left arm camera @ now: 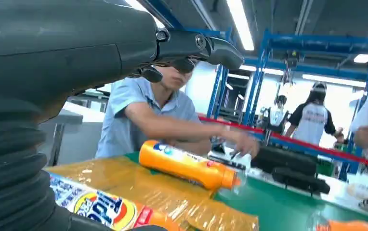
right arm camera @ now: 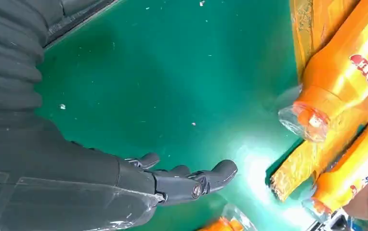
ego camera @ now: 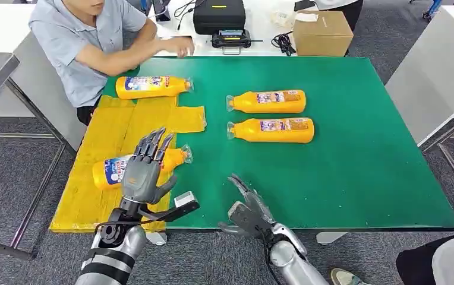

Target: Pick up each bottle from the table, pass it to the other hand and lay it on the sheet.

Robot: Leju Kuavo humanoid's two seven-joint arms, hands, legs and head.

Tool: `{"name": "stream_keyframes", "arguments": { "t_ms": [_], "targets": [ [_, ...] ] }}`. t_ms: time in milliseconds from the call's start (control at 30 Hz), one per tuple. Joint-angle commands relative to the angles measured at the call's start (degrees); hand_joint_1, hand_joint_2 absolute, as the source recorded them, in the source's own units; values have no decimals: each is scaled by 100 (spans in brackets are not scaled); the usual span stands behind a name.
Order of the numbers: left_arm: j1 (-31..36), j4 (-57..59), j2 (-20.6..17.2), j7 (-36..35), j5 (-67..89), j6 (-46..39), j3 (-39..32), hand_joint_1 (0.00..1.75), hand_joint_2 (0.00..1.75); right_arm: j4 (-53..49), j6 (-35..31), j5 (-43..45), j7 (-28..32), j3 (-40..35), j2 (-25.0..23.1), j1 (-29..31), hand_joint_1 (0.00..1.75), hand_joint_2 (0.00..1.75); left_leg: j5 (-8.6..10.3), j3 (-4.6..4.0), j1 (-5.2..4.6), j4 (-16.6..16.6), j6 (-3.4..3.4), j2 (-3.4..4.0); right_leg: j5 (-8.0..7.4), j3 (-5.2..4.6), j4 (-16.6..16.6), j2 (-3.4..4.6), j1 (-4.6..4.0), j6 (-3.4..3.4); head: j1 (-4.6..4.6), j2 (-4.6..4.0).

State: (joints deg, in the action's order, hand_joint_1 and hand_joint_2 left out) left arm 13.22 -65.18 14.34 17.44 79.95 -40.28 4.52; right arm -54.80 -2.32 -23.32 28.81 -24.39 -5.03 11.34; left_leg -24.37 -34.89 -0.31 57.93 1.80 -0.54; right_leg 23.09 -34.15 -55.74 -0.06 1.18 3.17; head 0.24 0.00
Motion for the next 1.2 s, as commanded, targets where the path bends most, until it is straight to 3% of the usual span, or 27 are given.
{"name": "stream_keyframes", "arguments": {
  "t_ms": [33, 367, 567, 667, 767, 833, 867, 900, 933, 1000, 1200],
  "targets": [
    [-298, -551, 89, 612, -371, 28, -605, 0, 175, -35, -212, -101, -279, -164, -223, 41, 0, 175, -12, 16, 5, 0, -9, 25, 4, 11, 0, 21, -5, -11, 2, 0],
    [-429, -1045, 566, 1636, -567, 28, -844, 0, 175, -81, -295, 3, -305, -218, -72, 8, 0, 175, -18, 23, 9, 7, -12, 10, 13, 26, 0, 6, -10, -17, 2, 0],
    [-601, -1187, 566, 2043, -1686, 28, -153, 0, 175, -259, -89, 498, -105, -15, 23, -76, 0, 175, -14, 20, 5, 6, -11, 0, 12, 24, -1, -3, -7, -16, 0, 0],
    [-615, -647, 566, 2135, -2934, 28, 429, 0, 175, -578, 84, 1096, -97, 267, -55, -240, 0, 175, -5, 10, 0, -1, -6, -10, 8, 14, 3, -13, -2, -9, 2, 0],
    [-615, -647, 566, 2135, -2934, 28, 429, 0, 175, -578, 84, 1096, -97, 267, -55, -240, 0, 175, -4, 13, -1, -3, -6, -10, 8, 14, 4, -12, 0, -8, 0, 0],
    [-564, -526, 100, 1575, -4741, 76, 1640, 0, 175, -995, 140, 1588, -226, 530, -93, -516, 0, 175, -5, 15, -2, -4, -6, -11, 9, 18, 6, -13, 0, -8, 0, 0],
    [-579, -632, -32, 1441, -5109, 28, 1923, 0, 175, -1131, -192, 1406, -270, 547, -65, -585, 0, 0, -1, 9, -2, -6, -5, -20, 8, 14, 5, -22, 1, -8, 0, 0],
    [-693, -879, -52, 1459, -5592, 28, 2024, 0, 175, -1286, -785, 718, -333, 388, 74, -624, 0, 0, -7, 19, 1, -3, -9, -30, 17, 27, 4, -33, -2, -13, -2, 0],
    [-750, -1008, -80, 1427, -5702, 28, 2075, 0, 175, -1345, -1050, 243, -432, 264, 190, -628, 0, 175, -3, 9, 0, -3, -7, -23, 11, 14, 5, -25, -1, -9, 0, 0],
    [-941, -1430, -184, 1196, -6132, 129, 2140, 0, 175, -1414, -1930, -1442, -1019, -6, 508, -657, 0, 175, -11, 18, 2, -3, -9, -9, 12, 22, 6, -11, -4, -13, 0, 0],
    [-973, -1545, -249, 1142, -6159, 156, 2167, 0, 175, -1438, -1907, -1456, -1015, 38, 507, -679, 0, 175, -18, 21, 2, -1, -12, 0, 13, 25, 6, -2, -6, -17, 0, 0]
  ]
}}
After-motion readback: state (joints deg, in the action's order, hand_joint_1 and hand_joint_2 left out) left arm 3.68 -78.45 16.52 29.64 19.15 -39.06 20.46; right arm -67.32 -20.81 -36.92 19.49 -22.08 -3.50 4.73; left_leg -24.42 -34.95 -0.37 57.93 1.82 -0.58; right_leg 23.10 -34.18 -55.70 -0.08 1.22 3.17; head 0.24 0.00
